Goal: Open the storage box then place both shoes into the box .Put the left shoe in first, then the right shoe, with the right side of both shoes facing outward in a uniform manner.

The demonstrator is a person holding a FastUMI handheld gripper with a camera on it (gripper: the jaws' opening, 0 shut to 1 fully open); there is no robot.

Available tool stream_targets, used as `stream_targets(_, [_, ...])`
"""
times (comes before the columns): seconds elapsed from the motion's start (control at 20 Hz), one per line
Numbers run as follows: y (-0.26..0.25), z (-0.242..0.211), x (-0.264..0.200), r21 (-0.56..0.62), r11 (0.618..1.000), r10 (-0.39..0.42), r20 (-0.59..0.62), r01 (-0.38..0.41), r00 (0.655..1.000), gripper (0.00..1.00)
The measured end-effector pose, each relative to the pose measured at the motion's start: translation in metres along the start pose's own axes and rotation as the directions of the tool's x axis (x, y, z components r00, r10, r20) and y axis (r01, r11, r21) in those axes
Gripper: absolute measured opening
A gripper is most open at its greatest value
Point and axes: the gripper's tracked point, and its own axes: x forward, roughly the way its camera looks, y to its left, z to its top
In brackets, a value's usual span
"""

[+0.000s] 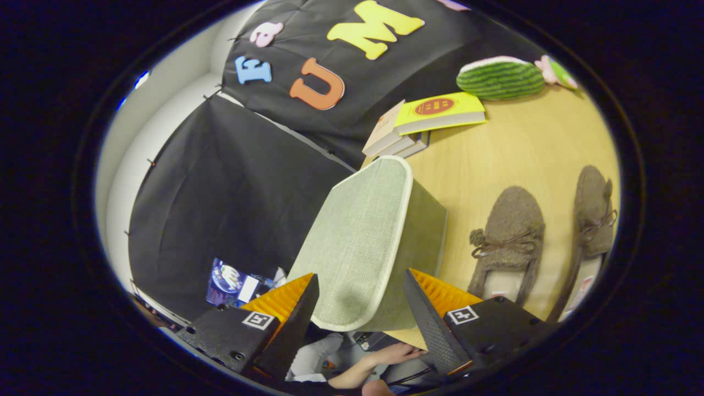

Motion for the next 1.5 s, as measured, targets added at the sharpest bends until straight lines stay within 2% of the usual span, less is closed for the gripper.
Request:
stream_targets(0.15, [-0.002,-0.005,0.015,0.112,0.992,0.057,-0.038,-0.053,0.998,0.92])
stream_targets(0.2, [-0.003,-0.006,0.020,0.139,0.988,0.070,-0.045,-0.063,0.997,0.85])
stream_targets(0.35, [0.001,0.001,0.025,0.216,0.970,0.121,-0.029,-0.112,0.992,0.58])
stream_targets(0.45, [0.013,0.009,0.013,0.245,0.956,0.168,0.003,-0.164,0.986,0.24])
stream_targets(0.5, [0.013,0.011,0.013,0.225,0.963,0.149,0.020,-0.149,0.989,0.08])
stream_targets(0.6, [0.015,0.017,0.011,0.188,0.973,0.127,0.058,-0.136,0.990,0.06])
stream_targets(0.7, [0.036,0.021,0.003,0.204,0.961,0.172,0.084,-0.186,0.982,0.06])
stream_targets(0.85, [0.067,0.032,-0.003,0.175,0.964,0.182,0.124,-0.202,0.975,0.06])
stream_targets(1.0, [0.101,0.036,0.004,0.070,0.987,0.134,0.140,-0.144,0.981,0.06])
stream_targets(1.15, [0.144,0.028,0.021,-0.038,0.994,0.108,0.130,-0.103,0.986,0.06])
stream_targets(1.25, [0.168,0.020,0.039,-0.135,0.989,0.070,0.116,-0.054,0.991,0.06])
stream_targets(1.5, [0.231,0.004,0.081,-0.262,0.963,0.087,0.090,-0.061,0.992,0.07])
